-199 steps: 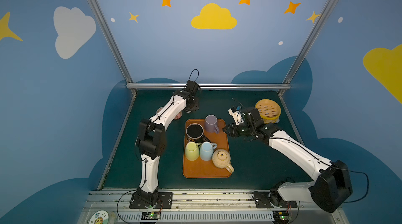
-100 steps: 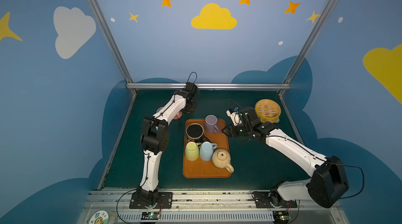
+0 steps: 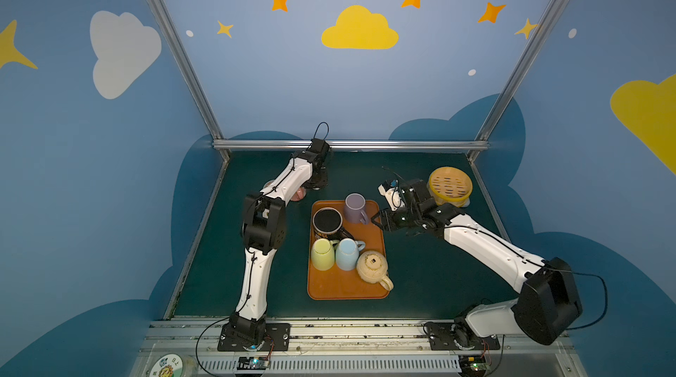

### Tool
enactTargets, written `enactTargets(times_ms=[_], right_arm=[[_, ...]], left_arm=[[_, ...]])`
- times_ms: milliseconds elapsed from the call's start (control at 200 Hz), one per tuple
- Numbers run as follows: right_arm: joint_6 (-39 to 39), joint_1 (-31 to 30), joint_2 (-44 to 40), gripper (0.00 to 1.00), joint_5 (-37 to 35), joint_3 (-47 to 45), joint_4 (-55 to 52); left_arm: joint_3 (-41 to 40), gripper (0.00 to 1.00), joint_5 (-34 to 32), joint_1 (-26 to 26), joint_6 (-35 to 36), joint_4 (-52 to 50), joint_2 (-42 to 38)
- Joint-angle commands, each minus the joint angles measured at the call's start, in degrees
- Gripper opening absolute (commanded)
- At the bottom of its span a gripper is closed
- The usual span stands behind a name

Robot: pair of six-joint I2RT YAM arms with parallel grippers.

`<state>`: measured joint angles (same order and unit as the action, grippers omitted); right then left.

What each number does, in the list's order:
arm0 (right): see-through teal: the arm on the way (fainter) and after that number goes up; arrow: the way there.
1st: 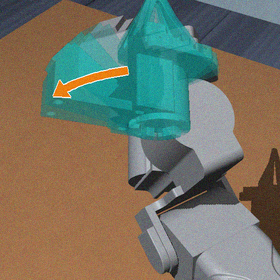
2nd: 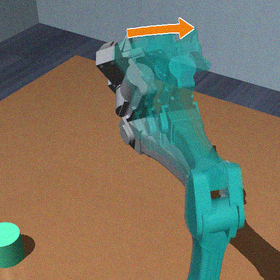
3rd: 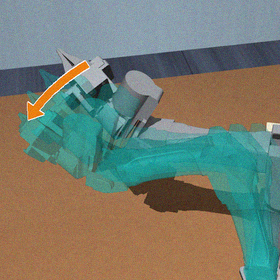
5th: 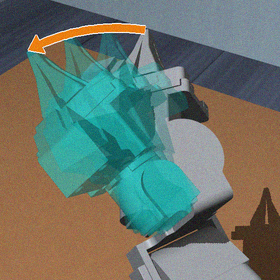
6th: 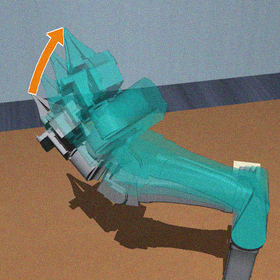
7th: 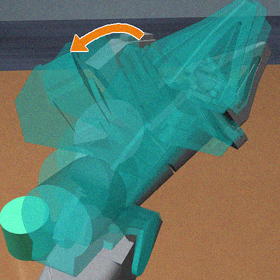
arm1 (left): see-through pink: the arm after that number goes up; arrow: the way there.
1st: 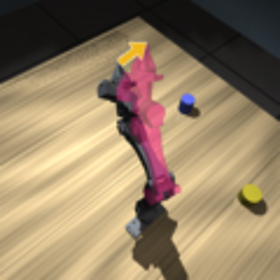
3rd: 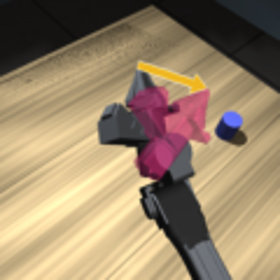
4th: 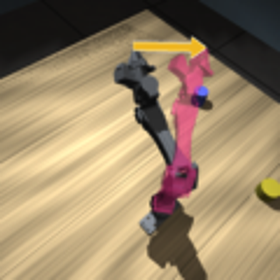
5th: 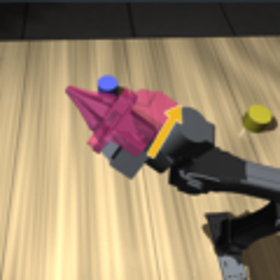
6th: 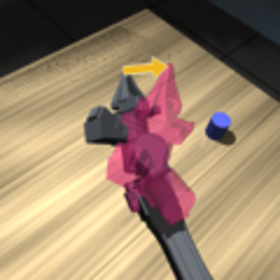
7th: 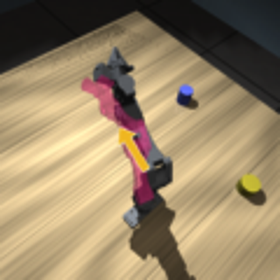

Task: Turn the mug right side up
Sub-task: Move the mug to the top-center of the table.

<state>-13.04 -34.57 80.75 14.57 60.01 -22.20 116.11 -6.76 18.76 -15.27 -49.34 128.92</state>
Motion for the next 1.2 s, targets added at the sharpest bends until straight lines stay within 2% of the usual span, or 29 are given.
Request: enactTargets(times_ms=[0, 190, 486, 1197], right_arm=[[0.55, -0.24, 0.7, 0.5, 0.81, 1.75, -0.21], [0.47, -0.24, 0.97, 0.5, 0.9, 1.6, -0.22], [0.39, -0.24, 0.79, 0.5, 0.99, 1.52, -0.04], [0.03, -0.5, -0.69, 0.5, 1.43, 0.14, 0.23]], left_arm=[[2.37, 0.33, -0.79, -0.04, 0.69, -1.87, 1.85], [2.71, 0.23, -0.62, -0.13, 0.43, -1.68, 2.7], [1.75, 0.14, -0.44, -0.05, 0.17, -1.55, 2.21], [-6.44, 0.1, -2.02, 0.4, -0.51, 0.98, -4.26]])
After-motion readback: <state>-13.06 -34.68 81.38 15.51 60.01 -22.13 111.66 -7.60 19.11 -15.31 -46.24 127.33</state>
